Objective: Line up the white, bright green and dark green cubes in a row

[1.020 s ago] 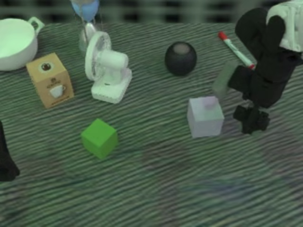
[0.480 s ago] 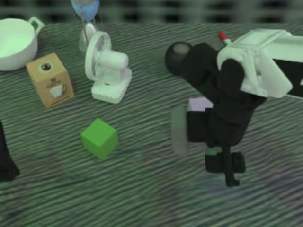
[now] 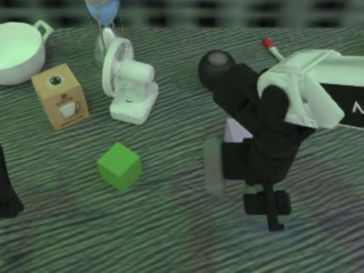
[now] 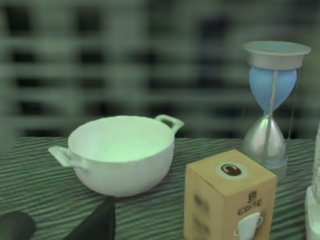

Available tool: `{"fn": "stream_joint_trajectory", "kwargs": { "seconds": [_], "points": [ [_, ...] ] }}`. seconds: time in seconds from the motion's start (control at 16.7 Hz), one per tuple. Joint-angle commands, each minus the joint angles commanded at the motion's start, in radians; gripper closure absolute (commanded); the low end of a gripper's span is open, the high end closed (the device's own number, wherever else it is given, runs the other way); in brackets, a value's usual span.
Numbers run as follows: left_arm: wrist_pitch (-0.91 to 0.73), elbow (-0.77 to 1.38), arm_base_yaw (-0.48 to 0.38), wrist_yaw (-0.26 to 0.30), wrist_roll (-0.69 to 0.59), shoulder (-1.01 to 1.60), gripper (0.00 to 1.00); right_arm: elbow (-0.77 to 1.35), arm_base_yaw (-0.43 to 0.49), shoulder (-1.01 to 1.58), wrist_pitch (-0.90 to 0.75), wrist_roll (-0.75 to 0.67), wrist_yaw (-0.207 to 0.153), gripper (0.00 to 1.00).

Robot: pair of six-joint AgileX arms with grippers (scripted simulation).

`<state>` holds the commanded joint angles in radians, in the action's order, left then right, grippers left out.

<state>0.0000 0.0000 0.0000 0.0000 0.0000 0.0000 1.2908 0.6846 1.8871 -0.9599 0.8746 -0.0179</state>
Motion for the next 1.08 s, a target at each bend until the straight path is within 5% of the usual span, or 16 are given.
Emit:
{"fn": "stream_joint_trajectory", "kwargs": {
  "seconds": [0.54, 1.08],
  "points": [
    [0.000, 0.000, 0.000, 0.000, 0.000, 0.000, 0.00, -0.116, 0.003, 0.072, 0.189, -0.001, 0.001, 1.00],
    [0.000, 0.000, 0.000, 0.000, 0.000, 0.000, 0.00, -0.116, 0.003, 0.072, 0.189, -0.001, 0.001, 0.32]
  ]
}}
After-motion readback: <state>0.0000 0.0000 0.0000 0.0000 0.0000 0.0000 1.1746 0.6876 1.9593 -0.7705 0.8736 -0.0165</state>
